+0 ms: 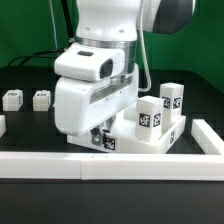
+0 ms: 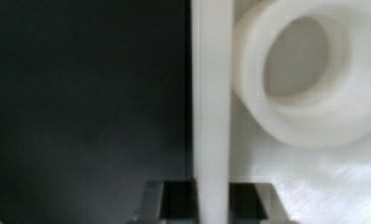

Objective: Assemble square table

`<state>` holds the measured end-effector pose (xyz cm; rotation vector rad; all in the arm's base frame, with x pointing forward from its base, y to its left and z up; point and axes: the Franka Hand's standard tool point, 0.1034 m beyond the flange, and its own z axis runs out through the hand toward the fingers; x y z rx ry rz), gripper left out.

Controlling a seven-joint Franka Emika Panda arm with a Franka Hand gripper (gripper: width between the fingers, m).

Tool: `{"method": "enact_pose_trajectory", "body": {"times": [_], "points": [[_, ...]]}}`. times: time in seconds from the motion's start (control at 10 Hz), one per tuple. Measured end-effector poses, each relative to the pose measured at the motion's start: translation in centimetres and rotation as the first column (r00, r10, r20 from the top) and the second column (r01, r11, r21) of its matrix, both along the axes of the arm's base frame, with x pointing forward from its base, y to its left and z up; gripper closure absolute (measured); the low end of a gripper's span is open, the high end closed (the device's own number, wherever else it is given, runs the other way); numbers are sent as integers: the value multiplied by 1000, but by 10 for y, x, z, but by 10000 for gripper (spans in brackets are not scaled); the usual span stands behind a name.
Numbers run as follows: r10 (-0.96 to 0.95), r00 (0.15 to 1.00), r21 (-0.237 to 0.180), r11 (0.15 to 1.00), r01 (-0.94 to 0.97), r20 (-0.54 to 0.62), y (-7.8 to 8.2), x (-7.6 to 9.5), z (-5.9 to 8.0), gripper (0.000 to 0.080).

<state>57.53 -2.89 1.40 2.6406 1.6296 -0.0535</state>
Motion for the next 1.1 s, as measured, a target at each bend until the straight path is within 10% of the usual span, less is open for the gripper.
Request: {"method": "enact_pose_trajectory", "body": {"times": [0.4, 0.8, 1.1], "points": [[229, 973, -21, 973, -230, -31, -4, -2, -1, 741], [398, 911, 43, 917, -396, -110, 29, 19, 8, 741], [556, 820, 34, 830, -557, -133, 14, 15, 4, 741]]}}
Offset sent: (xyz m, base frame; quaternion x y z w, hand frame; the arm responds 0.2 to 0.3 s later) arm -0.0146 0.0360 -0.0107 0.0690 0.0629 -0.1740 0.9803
